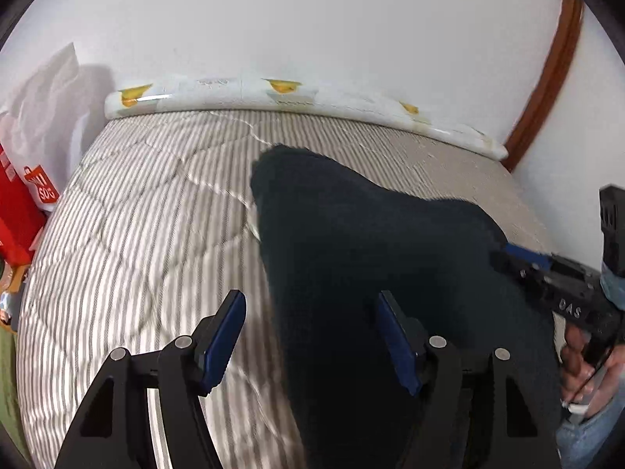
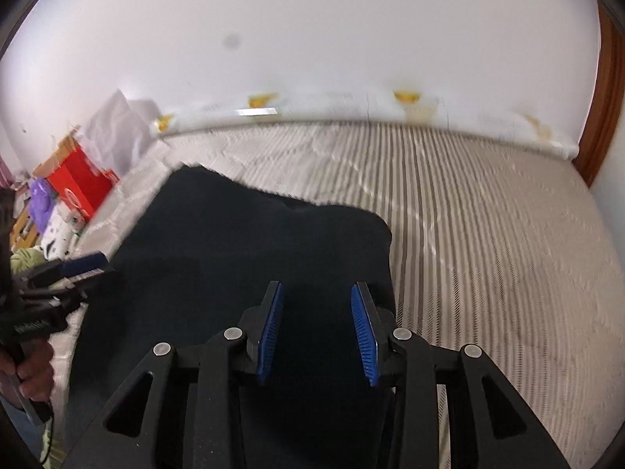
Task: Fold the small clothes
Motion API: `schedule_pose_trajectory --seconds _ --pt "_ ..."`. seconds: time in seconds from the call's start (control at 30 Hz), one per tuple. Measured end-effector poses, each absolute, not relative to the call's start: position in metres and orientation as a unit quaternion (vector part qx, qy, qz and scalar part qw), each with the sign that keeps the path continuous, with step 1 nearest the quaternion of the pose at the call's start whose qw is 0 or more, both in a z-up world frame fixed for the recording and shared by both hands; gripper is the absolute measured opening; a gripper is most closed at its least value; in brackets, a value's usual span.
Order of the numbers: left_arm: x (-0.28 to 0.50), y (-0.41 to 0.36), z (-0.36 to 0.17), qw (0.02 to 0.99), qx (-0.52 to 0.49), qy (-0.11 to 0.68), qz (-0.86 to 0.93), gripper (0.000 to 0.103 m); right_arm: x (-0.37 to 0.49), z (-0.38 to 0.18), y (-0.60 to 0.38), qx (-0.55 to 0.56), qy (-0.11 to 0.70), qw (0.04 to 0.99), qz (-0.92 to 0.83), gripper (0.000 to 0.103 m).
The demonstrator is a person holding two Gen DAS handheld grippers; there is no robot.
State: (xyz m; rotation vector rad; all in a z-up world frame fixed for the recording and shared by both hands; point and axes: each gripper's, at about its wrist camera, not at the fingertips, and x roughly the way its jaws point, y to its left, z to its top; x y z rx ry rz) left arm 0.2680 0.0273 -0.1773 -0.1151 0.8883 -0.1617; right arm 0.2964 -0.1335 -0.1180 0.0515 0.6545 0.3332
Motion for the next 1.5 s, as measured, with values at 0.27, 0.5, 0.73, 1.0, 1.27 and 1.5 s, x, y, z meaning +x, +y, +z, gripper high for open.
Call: schedule_pose_trajectory --seconds 0.27,0.5,0.73,1.0,1.27,1.5 --pt "0.310 0.041 -0.190 0.901 -0.061 0.428 -0.037 0.067 0.323 -0.123 -0.129 0.009 0.328 0.935 0.137 0.036" --pt "0.311 0.042 -0.192 0.898 -0.067 0.433 -0.039 0.067 0.327 -0.124 -0.138 0.026 0.328 0.932 0.150 0.036" --pt "0.282 0.036 -0.180 0.895 -0.077 0.435 -0.067 0.065 0.304 -0.116 -0.164 0.049 0.323 0.934 0.143 0.037" --pt "0.233 0.019 -0.170 0.896 -0.065 0.432 -0.082 0.065 0.236 -0.129 -0.184 0.039 0.315 0.935 0.161 0.037" --pt "0.177 0.011 -0.169 0.894 -0.068 0.435 -0.084 0.065 0.190 -0.154 -0.192 0.027 0.335 0.932 0.137 0.037" --pt "0.132 0.011 -0.160 0.898 -0.076 0.427 -0.074 0.065 0.155 -0.160 -0.210 0.041 0.333 0.936 0.111 0.037"
